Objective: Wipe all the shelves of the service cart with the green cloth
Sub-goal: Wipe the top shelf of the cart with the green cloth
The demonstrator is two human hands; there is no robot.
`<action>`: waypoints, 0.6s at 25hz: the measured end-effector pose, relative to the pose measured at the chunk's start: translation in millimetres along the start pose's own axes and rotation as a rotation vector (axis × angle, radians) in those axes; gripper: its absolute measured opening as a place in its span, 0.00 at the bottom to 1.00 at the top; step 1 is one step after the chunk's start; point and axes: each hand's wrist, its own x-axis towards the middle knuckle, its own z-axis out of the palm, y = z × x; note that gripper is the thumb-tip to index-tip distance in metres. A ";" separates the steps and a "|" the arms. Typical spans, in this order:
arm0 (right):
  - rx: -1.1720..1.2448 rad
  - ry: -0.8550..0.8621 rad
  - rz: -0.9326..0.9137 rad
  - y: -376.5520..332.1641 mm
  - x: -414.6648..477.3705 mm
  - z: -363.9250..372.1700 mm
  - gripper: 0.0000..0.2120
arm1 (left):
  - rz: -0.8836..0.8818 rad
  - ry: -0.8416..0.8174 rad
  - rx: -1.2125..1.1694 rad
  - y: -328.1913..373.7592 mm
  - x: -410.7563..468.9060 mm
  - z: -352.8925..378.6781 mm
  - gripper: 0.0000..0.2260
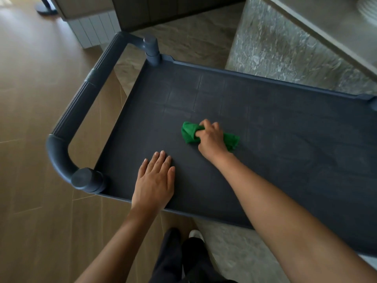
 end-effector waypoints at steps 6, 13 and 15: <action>0.006 -0.001 0.118 4.0 46.5 -2.6 0.20 | -0.004 0.009 -0.025 1.1 1.1 -0.1 0.25; 0.010 0.011 -0.053 -20.3 -43.8 4.1 0.19 | 0.001 0.064 -0.084 0.8 -0.8 -2.0 0.26; 0.046 -0.011 -0.104 -30.0 -89.0 7.8 0.17 | -0.003 0.076 -0.108 0.7 -0.6 -1.2 0.24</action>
